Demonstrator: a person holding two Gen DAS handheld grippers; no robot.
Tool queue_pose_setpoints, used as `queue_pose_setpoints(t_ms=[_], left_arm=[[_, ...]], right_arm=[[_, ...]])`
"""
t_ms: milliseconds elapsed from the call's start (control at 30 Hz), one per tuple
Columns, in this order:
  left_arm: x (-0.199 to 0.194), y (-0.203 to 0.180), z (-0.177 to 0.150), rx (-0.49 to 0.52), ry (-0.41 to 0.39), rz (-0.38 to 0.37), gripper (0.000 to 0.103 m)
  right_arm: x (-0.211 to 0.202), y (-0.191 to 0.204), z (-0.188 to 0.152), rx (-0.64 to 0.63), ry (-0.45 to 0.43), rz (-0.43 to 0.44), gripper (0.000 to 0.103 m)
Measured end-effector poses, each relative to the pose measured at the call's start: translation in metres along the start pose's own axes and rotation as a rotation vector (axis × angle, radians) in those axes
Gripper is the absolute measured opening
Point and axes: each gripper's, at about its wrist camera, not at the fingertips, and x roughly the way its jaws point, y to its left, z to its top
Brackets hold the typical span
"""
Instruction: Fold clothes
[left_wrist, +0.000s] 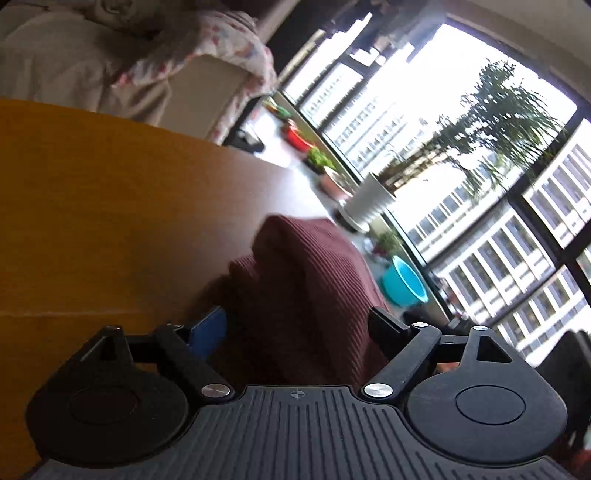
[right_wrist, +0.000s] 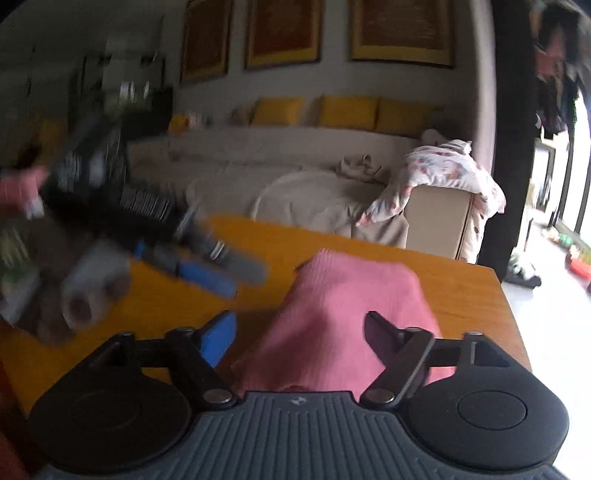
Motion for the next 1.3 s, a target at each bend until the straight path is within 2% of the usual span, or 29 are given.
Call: queue_pose_setpoints(t_ms=[33, 67, 100, 133, 167, 233, 433, 533, 600, 667, 733, 800, 933, 1033, 1167, 1233, 1300], left_arm=[[0.002, -0.004, 0.002, 0.008, -0.009, 0.009, 0.086], [0.001, -0.007, 0.002, 0.026, -0.019, 0.026, 0.086], [-0.003, -0.008, 0.003, 0.053, -0.027, 0.051, 0.086], [-0.007, -0.009, 0.003, 0.082, -0.034, 0.072, 0.086], [-0.009, -0.012, 0.004, 0.117, -0.038, 0.084, 0.086], [-0.006, -0.018, 0.009, 0.181, -0.042, 0.088, 0.089], [0.03, -0.044, 0.024, 0.338, -0.037, 0.078, 0.091], [0.047, -0.057, 0.028, 0.389, -0.041, 0.033, 0.092], [0.054, -0.065, 0.026, 0.472, -0.032, 0.036, 0.093], [0.065, -0.074, 0.021, 0.62, -0.009, 0.104, 0.093], [0.067, -0.075, 0.016, 0.694, 0.008, 0.142, 0.094], [0.062, -0.067, 0.02, 0.664, -0.008, 0.151, 0.094], [0.038, -0.026, 0.04, 0.348, -0.056, 0.11, 0.096], [0.017, -0.01, 0.031, 0.196, -0.056, 0.094, 0.095], [-0.014, 0.008, 0.011, 0.006, -0.062, -0.045, 0.095], [-0.028, 0.014, -0.001, -0.087, -0.077, -0.141, 0.1], [-0.029, 0.012, -0.008, -0.137, -0.083, -0.221, 0.101]], right_arm=[[0.011, 0.007, -0.003, -0.052, 0.016, -0.036, 0.06], [0.021, 0.012, -0.007, -0.114, 0.021, -0.087, 0.033], [0.027, 0.011, -0.007, -0.132, 0.021, -0.118, 0.02], [0.026, 0.001, -0.003, -0.07, 0.016, -0.098, 0.016], [0.02, -0.017, 0.003, 0.048, 0.005, -0.048, 0.012], [0.011, -0.05, 0.008, 0.244, -0.013, 0.011, 0.01], [0.006, -0.108, -0.001, 0.529, -0.078, 0.064, 0.009], [0.004, -0.114, -0.009, 0.549, -0.096, 0.102, 0.009], [0.001, -0.113, -0.013, 0.542, -0.095, 0.129, 0.009], [0.0, -0.109, -0.016, 0.533, -0.085, 0.161, 0.009], [0.0, -0.102, -0.016, 0.503, -0.066, 0.191, 0.009], [0.003, -0.091, -0.017, 0.455, -0.035, 0.211, 0.009], [0.018, -0.062, -0.018, 0.336, 0.03, 0.237, 0.009], [0.027, -0.034, -0.018, 0.219, 0.065, 0.231, 0.009], [0.029, -0.002, -0.015, 0.083, 0.061, 0.167, 0.009], [0.026, 0.003, -0.009, 0.083, 0.037, 0.192, 0.009], [0.025, 0.008, -0.003, 0.076, 0.022, 0.217, 0.009]])
